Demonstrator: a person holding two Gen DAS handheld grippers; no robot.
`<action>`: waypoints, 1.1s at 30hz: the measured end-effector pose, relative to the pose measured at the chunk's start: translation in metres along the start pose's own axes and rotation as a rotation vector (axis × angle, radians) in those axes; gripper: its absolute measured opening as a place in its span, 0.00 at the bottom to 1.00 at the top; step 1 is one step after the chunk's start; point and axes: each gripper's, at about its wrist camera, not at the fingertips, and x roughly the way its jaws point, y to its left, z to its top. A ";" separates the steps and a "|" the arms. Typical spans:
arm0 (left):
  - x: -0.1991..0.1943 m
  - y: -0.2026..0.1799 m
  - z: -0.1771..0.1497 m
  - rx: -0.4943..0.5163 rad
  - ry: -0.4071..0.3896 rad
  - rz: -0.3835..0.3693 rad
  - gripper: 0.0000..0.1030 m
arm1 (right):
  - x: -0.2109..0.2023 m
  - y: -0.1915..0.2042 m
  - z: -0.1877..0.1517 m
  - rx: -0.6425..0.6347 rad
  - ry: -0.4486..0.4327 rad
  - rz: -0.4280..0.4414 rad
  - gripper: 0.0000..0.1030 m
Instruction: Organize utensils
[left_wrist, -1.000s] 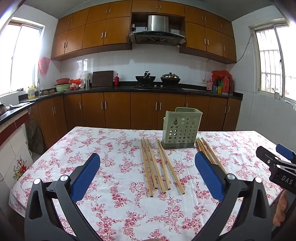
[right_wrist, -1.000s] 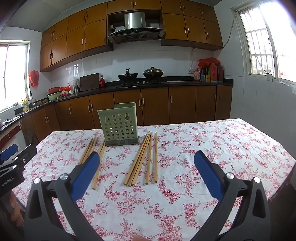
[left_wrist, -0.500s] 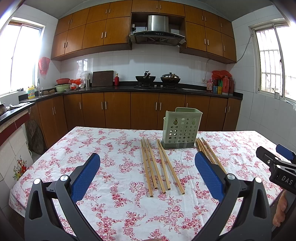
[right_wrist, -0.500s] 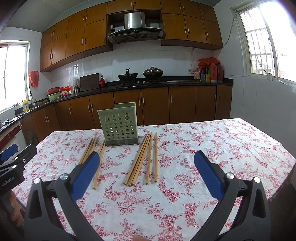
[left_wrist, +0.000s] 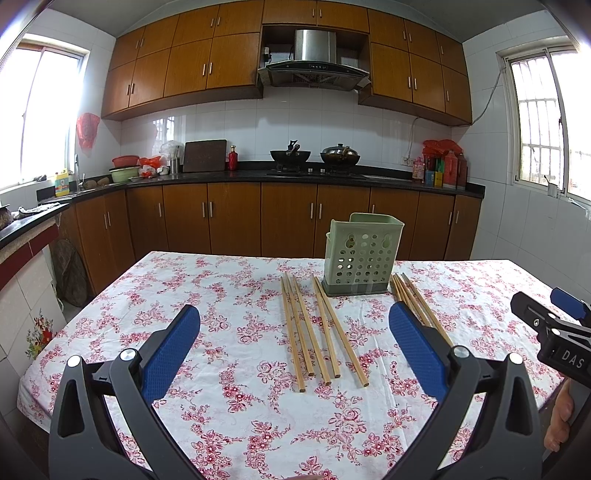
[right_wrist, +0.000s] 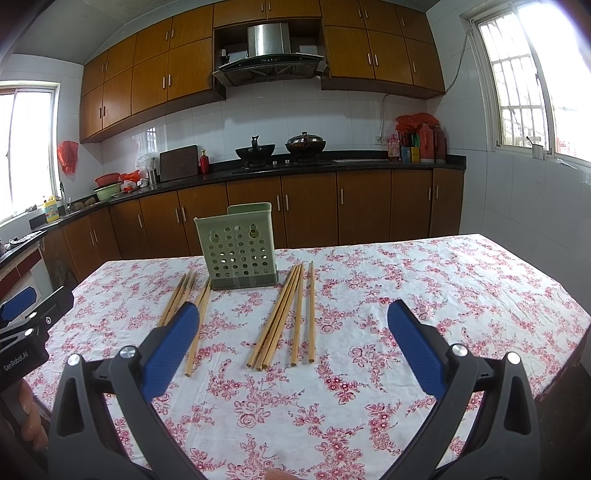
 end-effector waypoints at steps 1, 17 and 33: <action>0.000 0.000 0.000 0.000 0.000 0.000 0.98 | 0.000 0.000 0.000 0.000 0.000 0.000 0.96; 0.000 -0.001 0.000 0.000 0.001 0.000 0.98 | 0.001 0.000 -0.001 0.000 0.002 0.000 0.96; 0.000 -0.002 0.000 0.001 0.003 -0.001 0.98 | 0.002 0.001 -0.001 0.001 0.004 0.001 0.96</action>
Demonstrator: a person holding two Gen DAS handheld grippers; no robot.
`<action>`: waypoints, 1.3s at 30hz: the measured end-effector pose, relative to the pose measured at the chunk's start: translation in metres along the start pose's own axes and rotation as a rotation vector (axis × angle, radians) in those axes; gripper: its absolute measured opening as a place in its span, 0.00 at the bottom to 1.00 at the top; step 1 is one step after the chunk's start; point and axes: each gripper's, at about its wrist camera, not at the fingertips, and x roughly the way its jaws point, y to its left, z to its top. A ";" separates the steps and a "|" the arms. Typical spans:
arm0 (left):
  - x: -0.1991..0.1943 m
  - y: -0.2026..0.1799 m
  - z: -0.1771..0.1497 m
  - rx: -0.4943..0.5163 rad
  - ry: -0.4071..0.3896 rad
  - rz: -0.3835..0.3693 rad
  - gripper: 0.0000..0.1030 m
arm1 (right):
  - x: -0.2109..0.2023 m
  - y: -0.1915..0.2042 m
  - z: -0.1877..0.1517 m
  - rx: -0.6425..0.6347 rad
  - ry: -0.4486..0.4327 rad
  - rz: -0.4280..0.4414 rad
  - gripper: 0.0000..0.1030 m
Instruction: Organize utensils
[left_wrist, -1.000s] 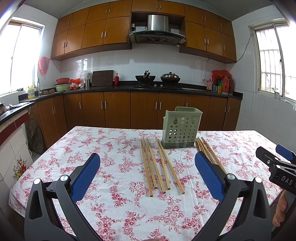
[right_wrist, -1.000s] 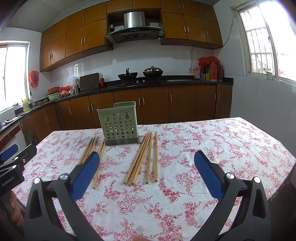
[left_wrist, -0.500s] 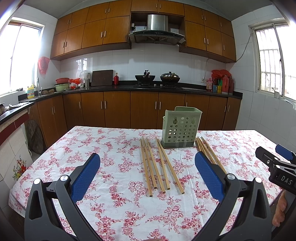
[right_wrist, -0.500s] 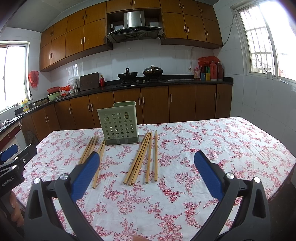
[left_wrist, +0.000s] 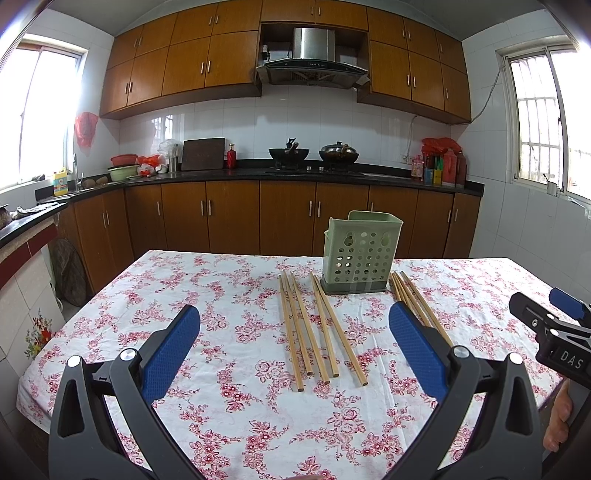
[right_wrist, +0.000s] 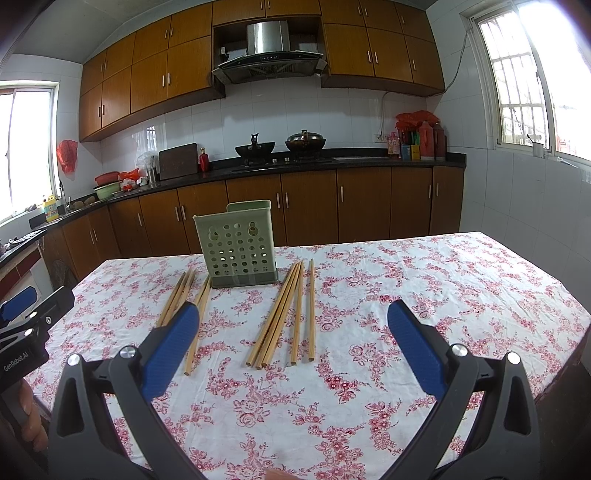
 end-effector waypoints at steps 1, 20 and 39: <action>0.000 0.000 0.000 0.000 0.000 0.000 0.98 | 0.000 0.000 0.000 0.000 0.000 0.000 0.96; 0.001 0.000 -0.001 -0.004 0.010 0.007 0.98 | 0.003 -0.003 -0.002 0.008 0.013 -0.004 0.96; 0.107 0.058 -0.005 -0.119 0.356 0.064 0.85 | 0.132 -0.051 0.008 0.152 0.402 -0.039 0.63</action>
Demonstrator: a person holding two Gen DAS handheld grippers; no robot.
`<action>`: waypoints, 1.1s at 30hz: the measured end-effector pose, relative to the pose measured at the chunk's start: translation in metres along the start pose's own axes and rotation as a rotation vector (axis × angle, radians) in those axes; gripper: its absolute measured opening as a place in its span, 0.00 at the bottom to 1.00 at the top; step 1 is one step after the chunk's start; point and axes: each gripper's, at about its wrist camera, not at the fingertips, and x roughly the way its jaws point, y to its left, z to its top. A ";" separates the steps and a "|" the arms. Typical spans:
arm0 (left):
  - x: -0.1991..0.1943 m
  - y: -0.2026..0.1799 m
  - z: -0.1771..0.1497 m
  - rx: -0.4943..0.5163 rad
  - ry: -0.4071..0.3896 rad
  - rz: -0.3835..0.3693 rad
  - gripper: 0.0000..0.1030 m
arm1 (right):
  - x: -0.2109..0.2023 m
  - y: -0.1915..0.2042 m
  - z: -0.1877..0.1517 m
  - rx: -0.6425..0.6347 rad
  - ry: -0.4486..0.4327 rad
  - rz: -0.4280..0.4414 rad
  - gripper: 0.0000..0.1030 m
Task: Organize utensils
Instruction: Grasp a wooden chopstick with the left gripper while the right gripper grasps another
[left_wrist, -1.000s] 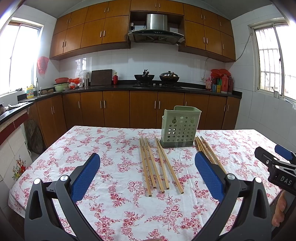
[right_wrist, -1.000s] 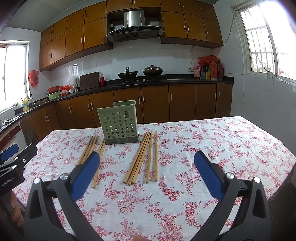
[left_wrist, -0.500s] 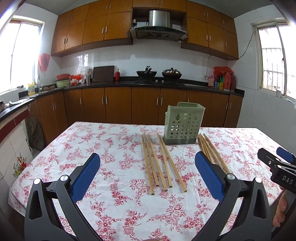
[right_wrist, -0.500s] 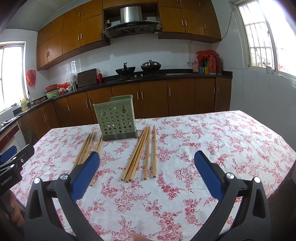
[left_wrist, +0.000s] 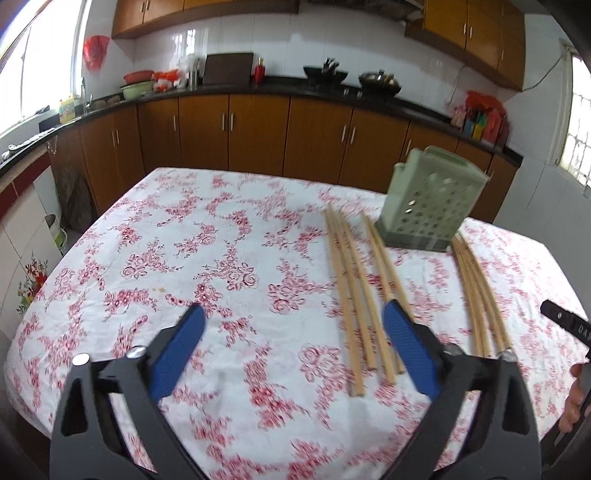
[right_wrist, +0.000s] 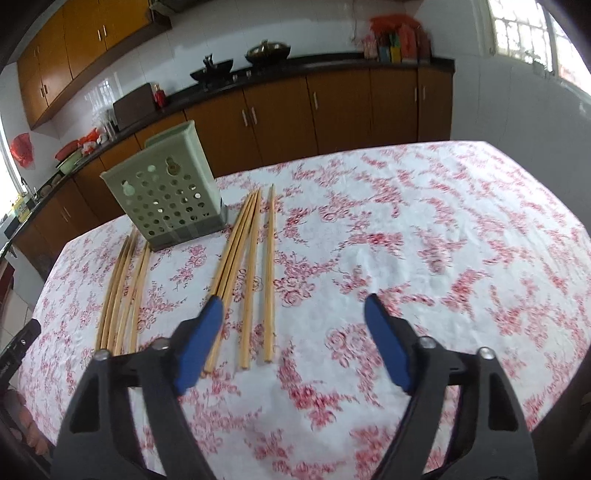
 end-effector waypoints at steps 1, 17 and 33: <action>0.006 0.001 0.002 0.002 0.017 -0.001 0.82 | 0.010 0.002 0.005 0.000 0.024 0.008 0.58; 0.064 -0.020 0.005 0.049 0.165 -0.090 0.43 | 0.093 0.020 0.010 -0.102 0.160 -0.054 0.08; 0.101 -0.040 0.003 0.118 0.241 -0.077 0.07 | 0.096 0.008 0.015 -0.101 0.120 -0.115 0.08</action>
